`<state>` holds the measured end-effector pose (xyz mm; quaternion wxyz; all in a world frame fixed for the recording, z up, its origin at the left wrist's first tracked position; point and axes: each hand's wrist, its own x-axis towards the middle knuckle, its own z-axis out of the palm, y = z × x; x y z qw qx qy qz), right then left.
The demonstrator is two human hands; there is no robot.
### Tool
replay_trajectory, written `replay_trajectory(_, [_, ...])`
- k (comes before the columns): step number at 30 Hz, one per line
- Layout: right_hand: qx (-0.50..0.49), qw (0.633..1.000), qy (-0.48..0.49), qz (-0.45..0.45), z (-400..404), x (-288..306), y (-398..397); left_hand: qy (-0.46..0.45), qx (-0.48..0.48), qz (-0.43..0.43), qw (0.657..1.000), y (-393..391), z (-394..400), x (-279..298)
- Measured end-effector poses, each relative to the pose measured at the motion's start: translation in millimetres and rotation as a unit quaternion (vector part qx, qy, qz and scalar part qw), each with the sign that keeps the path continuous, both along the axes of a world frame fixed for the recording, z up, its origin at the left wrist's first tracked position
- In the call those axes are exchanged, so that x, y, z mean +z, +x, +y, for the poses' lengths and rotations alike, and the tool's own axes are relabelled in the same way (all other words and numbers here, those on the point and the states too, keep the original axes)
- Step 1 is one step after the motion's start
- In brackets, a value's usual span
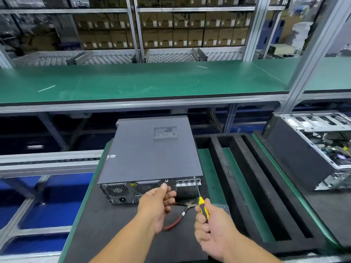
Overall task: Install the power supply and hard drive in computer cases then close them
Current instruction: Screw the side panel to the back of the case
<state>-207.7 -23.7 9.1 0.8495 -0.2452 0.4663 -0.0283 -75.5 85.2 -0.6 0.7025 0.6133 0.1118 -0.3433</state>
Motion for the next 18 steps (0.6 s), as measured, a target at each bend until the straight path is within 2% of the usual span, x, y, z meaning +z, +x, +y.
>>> replay_trajectory(2, [0.067, 0.987, -0.138, 0.052, 10.9, 2.2, -1.3, -0.017, 0.004, 0.015, 1.000, 5.1, 1.8, 2.4])
replay_trajectory(4, [0.160, 0.938, -0.295, 0.084, 24.9, 3.9, -0.7, -0.054, -0.005, 0.033, 0.998, 11.4, 4.4, 8.3])
replay_trajectory(6, [0.222, 0.890, -0.394, 0.054, 39.4, 5.4, 1.3, -0.090, -0.011, 0.051, 0.995, 18.4, 9.9, 15.8])
replay_trajectory(8, [0.222, 0.874, -0.430, 0.039, 49.4, 10.0, 6.2, -0.121, -0.015, 0.070, 0.990, 24.3, 19.4, 22.4])
replay_trajectory(11, [0.209, 0.871, -0.442, 0.051, 64.3, 18.6, 15.2, -0.164, -0.034, 0.091, 0.982, 32.8, 39.9, 29.0])
replay_trajectory(15, [0.210, 0.875, -0.433, 0.057, 88.7, 18.0, 31.8, -0.165, -0.033, 0.077, 0.983, 43.8, 69.2, 26.1])
replay_trajectory(18, [0.219, 0.863, -0.450, 0.070, 106.5, 11.0, 43.7, -0.163, -0.029, 0.064, 0.984, 54.3, 88.3, 18.8])
